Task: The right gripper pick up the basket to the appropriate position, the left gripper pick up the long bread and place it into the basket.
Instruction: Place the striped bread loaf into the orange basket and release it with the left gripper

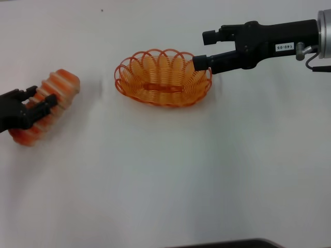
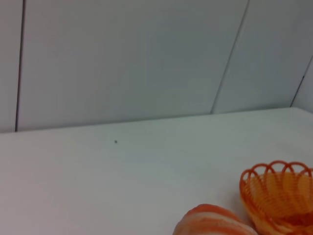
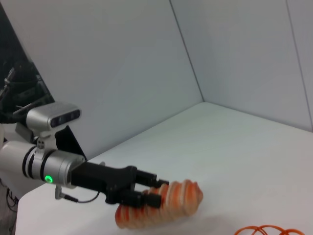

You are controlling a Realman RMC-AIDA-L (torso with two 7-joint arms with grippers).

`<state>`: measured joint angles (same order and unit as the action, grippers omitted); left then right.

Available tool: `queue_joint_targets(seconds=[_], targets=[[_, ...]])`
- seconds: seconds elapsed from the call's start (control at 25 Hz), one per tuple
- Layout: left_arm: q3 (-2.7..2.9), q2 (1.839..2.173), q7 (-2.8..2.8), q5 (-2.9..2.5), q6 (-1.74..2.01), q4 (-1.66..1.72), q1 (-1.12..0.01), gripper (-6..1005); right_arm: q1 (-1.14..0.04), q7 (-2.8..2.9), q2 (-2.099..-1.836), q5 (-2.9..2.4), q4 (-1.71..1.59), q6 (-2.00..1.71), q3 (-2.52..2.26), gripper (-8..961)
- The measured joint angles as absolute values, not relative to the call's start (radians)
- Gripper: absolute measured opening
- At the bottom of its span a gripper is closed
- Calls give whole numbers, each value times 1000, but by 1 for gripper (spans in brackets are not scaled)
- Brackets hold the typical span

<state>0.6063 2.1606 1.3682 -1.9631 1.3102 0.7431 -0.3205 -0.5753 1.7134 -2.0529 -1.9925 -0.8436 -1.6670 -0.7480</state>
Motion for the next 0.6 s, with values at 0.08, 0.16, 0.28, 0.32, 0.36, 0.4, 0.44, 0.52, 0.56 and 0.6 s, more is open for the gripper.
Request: queue_joint_targets(seconds=[0.08,0.16,0.28,0.32,0.36,0.4,0.44,0.52,0.56,0.6], targets=[[603,2160,1373,-1946,1335,762,-317,588,-575,1713,-2050,-1995,-844,-1671,-750,959],[591,2158,1378,-1935,1368,779,-318,554,-571,1713,-2046,-1996,-844,-1676,-750,959],[563,2152,1384,-1927,1438,805,-337,509,-564,1720,-2031,-1998,-844,-1707,-750,959],[560,2148,1387,-1925,1455,810,-346,498,-563,1723,-2026,-1999,-844,-1720,-750,959],[559,2140,1395,-1923,1479,817,-364,488,-560,1725,-2021,-2000,-844,-1736,-750,959],[559,2132,1404,-1922,1500,822,-381,478,-556,1725,-2016,-2003,-844,-1752,-750,959],[563,2125,1417,-1922,1522,825,-401,471,-552,1725,-2012,-2007,-844,-1767,-751,959],[582,2106,1447,-1923,1573,826,-459,457,-545,1725,-2007,-2031,-844,-1790,-751,958],[599,2100,1460,-1927,1587,822,-489,449,-542,1725,-2006,-2051,-844,-1799,-750,958],[627,2095,1472,-1932,1590,818,-520,442,-541,1725,-2004,-2071,-844,-1805,-748,958]])
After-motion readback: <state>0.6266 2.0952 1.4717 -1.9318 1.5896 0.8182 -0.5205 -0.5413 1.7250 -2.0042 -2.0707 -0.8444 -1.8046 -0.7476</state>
